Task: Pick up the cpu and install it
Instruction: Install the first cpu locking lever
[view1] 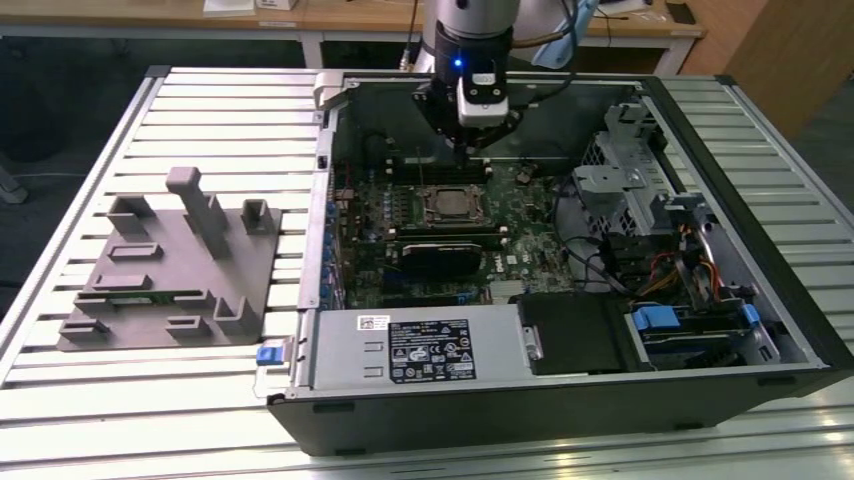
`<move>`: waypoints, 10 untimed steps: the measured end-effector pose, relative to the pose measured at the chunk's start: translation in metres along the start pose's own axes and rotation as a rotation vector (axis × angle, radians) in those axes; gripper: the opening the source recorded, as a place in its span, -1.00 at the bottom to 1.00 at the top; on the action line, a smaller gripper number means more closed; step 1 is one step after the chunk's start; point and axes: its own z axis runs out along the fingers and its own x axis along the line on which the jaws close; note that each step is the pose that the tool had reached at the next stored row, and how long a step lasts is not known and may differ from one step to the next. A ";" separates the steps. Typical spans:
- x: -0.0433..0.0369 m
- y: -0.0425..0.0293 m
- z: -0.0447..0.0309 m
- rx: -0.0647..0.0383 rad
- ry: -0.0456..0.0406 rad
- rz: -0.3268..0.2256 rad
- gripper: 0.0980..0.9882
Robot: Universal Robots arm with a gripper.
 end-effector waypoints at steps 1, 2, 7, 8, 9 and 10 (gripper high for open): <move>0.0000 0.0000 0.0001 -0.001 0.0004 -0.018 -0.98; 0.0000 0.0000 0.0003 -0.001 0.0008 -0.037 -0.98; 0.0000 0.0000 0.0008 -0.004 0.0027 -0.127 -0.98; 0.0000 0.0000 0.0008 -0.005 0.0031 -0.145 -0.98; 0.0000 0.0000 0.0009 -0.005 0.0035 -0.163 -0.98; 0.0000 0.0000 0.0010 -0.006 0.0039 -0.181 -0.98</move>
